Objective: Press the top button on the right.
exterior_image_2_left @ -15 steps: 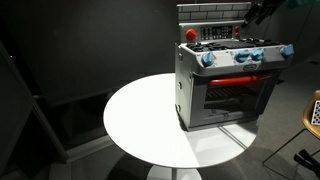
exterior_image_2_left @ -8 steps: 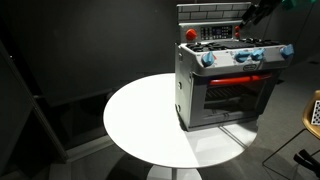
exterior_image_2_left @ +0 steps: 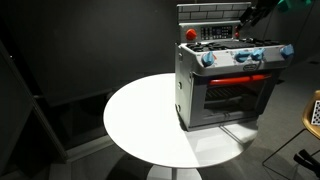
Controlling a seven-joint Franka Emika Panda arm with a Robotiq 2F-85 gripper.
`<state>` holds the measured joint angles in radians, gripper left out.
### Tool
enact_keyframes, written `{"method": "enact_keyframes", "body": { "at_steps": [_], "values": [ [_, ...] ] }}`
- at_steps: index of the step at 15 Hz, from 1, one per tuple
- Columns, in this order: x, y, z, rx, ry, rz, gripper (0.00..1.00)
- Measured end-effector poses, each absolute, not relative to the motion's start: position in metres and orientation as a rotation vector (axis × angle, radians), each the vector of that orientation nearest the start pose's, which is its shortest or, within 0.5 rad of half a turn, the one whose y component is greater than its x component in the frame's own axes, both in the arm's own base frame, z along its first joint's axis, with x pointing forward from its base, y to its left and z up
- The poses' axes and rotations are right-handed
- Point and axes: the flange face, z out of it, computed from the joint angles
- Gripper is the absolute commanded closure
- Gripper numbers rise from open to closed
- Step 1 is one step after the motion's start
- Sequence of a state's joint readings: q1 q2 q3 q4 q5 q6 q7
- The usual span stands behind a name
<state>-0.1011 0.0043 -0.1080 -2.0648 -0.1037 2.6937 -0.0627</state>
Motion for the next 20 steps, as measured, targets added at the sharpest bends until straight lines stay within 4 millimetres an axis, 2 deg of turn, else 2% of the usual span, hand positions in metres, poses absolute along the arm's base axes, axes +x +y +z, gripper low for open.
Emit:
{"method": "enact_keyframes", "body": {
  "at_steps": [6,10,14,20],
  "values": [
    [0.586,-0.122,0.501,-3.144,0.111,-0.988,0.00],
    [0.580,-0.128,0.504,-3.151,0.146,-0.924,0.00],
    [0.559,-0.136,0.519,-3.165,0.208,-0.755,0.00],
    [0.508,-0.130,0.554,-3.164,0.247,-0.443,0.00]
  ]
}}
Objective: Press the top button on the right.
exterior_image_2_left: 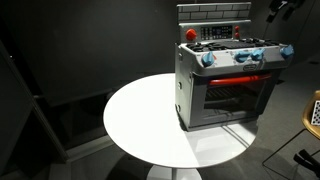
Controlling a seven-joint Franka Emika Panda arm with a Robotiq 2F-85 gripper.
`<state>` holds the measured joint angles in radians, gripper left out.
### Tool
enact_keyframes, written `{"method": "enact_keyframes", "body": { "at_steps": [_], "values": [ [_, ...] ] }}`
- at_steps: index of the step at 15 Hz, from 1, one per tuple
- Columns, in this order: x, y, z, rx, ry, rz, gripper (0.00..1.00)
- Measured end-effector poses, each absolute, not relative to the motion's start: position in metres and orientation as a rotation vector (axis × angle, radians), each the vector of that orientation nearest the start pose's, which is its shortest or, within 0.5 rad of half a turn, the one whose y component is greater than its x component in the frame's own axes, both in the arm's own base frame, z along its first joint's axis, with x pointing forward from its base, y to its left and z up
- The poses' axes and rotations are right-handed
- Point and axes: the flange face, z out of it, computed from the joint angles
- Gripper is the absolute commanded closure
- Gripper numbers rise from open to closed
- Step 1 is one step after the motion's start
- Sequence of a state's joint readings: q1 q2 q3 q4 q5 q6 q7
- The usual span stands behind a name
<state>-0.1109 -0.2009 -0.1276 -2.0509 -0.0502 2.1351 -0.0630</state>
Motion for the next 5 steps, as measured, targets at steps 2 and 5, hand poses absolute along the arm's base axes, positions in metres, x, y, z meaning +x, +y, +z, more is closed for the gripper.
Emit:
{"method": "enact_keyframes", "body": {
  "at_steps": [2,5],
  "values": [
    [0.493,-0.130,0.560,-3.161,0.258,-0.347,0.00],
    [0.481,-0.136,0.563,-3.157,0.274,-0.282,0.00]
  ]
}}
